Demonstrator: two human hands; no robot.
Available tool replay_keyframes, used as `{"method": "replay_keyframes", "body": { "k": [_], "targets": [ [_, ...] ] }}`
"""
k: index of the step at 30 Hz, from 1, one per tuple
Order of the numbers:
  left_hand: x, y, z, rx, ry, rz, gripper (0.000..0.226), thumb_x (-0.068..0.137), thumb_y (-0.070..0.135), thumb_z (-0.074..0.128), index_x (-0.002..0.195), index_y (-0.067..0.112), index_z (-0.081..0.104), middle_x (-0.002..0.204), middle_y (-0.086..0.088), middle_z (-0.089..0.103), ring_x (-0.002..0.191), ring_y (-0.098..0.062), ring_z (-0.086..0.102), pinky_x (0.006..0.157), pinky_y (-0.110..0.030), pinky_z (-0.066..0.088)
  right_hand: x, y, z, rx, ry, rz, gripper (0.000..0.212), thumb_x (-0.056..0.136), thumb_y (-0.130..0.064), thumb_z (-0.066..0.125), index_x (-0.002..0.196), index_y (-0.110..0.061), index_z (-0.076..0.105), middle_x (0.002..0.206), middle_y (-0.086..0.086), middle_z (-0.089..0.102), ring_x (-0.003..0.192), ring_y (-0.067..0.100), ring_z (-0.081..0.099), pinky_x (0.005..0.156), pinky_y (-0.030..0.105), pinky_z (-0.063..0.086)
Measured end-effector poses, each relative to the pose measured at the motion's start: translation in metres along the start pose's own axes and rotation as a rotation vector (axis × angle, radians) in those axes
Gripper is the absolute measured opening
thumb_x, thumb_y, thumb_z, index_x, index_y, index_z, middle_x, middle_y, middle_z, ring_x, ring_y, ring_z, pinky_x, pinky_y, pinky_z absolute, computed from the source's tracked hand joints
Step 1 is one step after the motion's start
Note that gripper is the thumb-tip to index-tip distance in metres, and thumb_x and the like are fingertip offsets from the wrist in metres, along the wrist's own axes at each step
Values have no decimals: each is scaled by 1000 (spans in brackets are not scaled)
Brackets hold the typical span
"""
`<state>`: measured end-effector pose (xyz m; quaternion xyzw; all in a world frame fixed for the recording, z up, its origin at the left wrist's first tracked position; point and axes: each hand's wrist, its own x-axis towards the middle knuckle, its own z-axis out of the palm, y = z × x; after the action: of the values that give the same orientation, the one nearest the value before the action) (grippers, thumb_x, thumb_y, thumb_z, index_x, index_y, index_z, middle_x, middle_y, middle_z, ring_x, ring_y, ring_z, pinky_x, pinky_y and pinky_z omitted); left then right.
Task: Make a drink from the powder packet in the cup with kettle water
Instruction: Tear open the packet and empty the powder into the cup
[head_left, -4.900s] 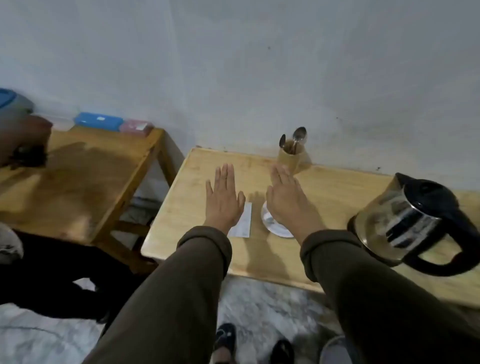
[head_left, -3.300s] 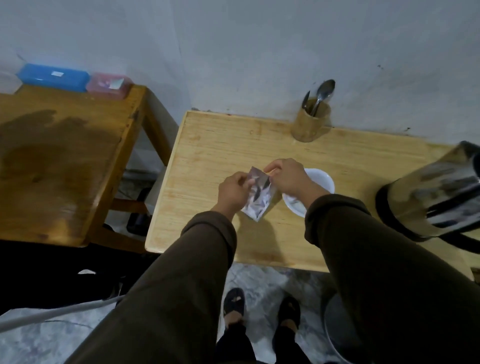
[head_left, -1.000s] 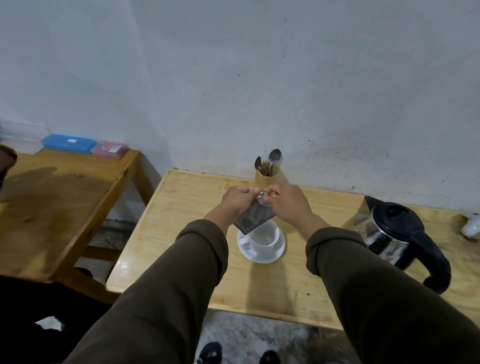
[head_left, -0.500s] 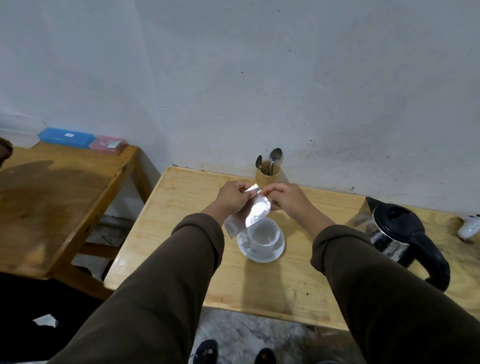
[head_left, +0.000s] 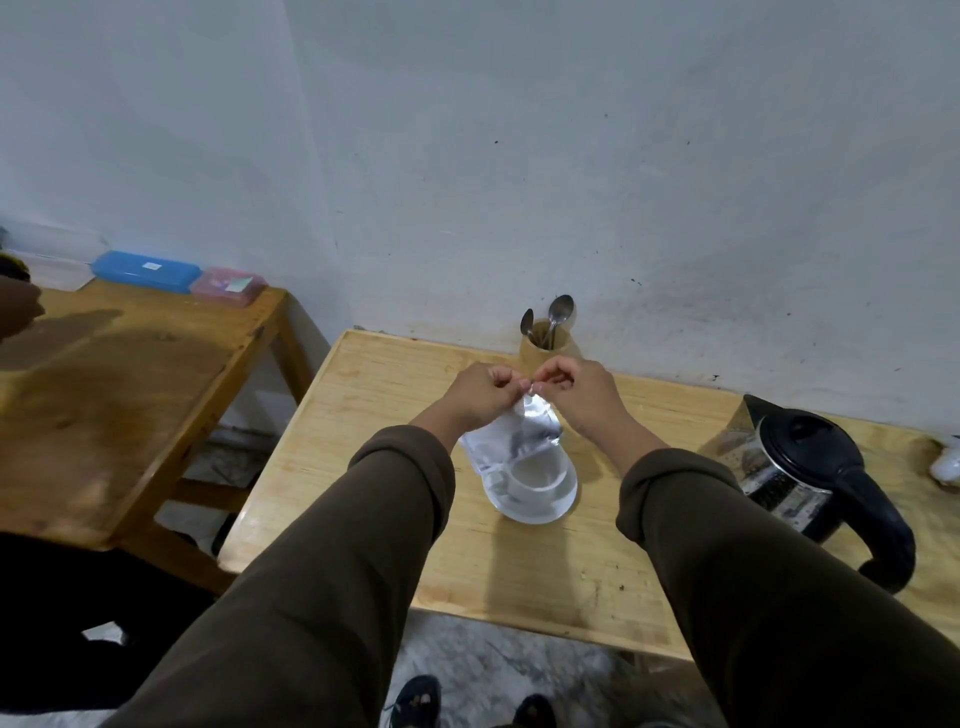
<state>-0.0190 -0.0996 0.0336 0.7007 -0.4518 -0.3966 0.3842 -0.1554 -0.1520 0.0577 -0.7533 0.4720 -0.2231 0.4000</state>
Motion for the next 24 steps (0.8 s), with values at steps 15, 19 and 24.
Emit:
{"method": "replay_keyframes", "body": {
  "k": [15, 19, 24],
  "targets": [
    [-5, 13, 7, -160, -51, -146, 32, 92, 9, 51, 63, 21, 58, 67, 3, 54, 64, -5, 45, 59, -17, 37, -7, -2, 5, -216, 10, -211, 16, 78, 9, 51, 82, 2, 65, 80, 3, 56, 75, 17, 48, 55, 1, 33],
    [-5, 12, 7, -205, 22, -179, 31, 91, 11, 52, 62, 22, 58, 67, 3, 57, 64, -8, 48, 58, -20, 39, -6, 0, 13, -209, -12, -191, 7, 83, 4, 55, 82, 3, 62, 87, 10, 57, 78, 18, 49, 59, 6, 32],
    [-4, 14, 13, -115, 58, -192, 25, 95, 19, 48, 74, 17, 62, 69, 6, 57, 72, -13, 51, 58, -20, 38, -4, 9, 8, -160, -70, -94, 6, 86, -2, 57, 84, -2, 62, 96, 14, 55, 74, 21, 51, 73, 32, 48]
  ]
}}
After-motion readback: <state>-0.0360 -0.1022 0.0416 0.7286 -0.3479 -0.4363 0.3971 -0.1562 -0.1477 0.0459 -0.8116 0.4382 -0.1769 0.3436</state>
